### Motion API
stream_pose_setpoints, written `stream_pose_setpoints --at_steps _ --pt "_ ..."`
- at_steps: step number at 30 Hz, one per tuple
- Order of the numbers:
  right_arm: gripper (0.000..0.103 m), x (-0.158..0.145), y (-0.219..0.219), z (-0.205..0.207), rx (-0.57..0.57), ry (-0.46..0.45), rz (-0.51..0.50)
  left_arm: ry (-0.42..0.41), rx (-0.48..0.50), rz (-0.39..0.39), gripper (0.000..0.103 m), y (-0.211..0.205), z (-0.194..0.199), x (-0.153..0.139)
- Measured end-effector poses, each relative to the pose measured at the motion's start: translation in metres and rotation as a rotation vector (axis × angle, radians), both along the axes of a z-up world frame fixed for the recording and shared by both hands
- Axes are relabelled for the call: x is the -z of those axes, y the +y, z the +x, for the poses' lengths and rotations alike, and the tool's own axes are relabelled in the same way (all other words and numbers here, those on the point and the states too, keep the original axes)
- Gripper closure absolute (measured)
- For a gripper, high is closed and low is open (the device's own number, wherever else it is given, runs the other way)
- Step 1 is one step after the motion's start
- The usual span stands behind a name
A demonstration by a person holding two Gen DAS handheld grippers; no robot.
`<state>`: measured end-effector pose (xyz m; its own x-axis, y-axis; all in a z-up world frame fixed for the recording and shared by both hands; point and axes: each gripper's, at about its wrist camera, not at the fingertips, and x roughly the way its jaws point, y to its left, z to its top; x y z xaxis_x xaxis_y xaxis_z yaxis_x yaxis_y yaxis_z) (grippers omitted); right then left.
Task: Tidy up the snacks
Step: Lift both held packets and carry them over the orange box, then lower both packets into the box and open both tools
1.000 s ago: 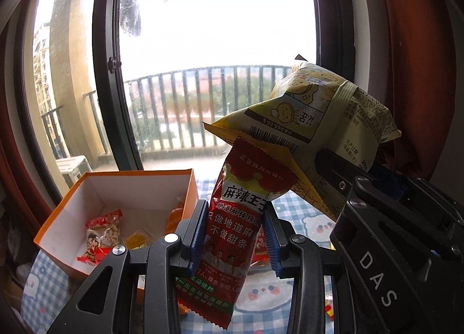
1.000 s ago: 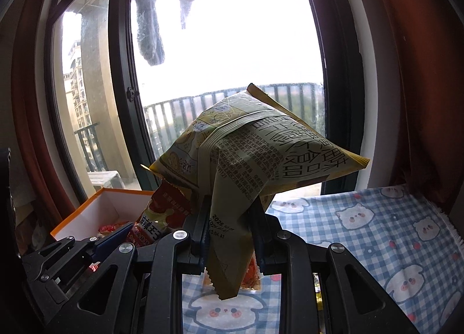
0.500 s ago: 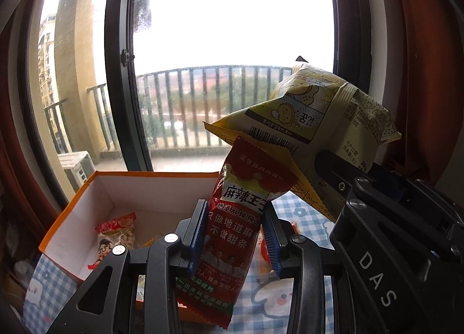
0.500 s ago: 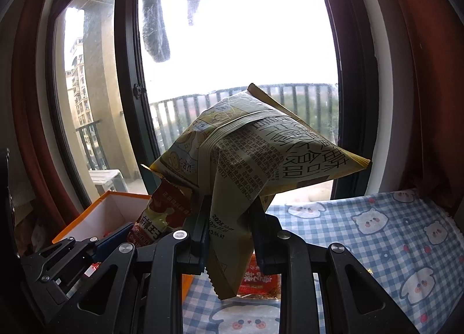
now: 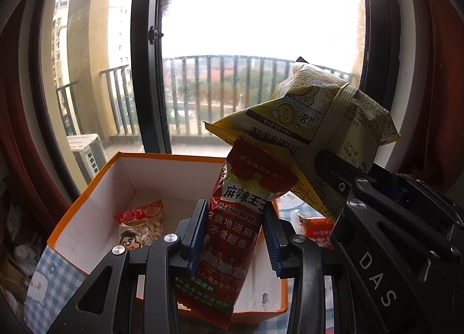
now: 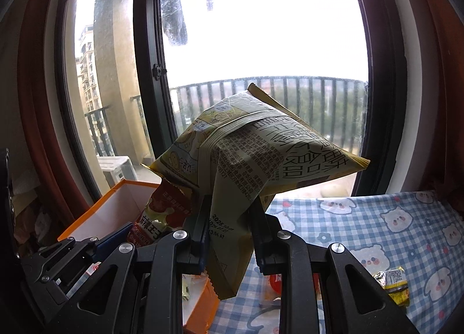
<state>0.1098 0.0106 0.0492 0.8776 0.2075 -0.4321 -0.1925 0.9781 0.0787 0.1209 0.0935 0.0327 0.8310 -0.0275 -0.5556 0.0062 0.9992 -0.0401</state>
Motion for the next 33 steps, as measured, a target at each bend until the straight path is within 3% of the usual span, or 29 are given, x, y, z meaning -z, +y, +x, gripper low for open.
stream_pose_setpoints --at_steps 13,20,21,25,33 --pt "0.076 0.028 0.068 0.028 -0.082 0.061 -0.068 0.039 -0.106 -0.056 0.063 0.068 0.026 0.033" --pt "0.076 0.047 0.102 0.048 -0.147 0.135 -0.081 0.071 -0.198 -0.068 0.049 0.102 0.037 0.047" --pt "0.076 0.05 0.107 0.051 -0.157 0.147 -0.074 0.067 -0.221 -0.058 0.041 0.104 0.036 0.047" --pt "0.076 0.058 0.119 0.058 -0.211 0.196 -0.028 0.091 -0.258 -0.056 0.028 0.111 0.041 0.05" --pt "0.076 0.064 0.126 0.063 -0.253 0.239 -0.006 0.14 -0.277 -0.037 0.024 0.113 0.047 0.053"
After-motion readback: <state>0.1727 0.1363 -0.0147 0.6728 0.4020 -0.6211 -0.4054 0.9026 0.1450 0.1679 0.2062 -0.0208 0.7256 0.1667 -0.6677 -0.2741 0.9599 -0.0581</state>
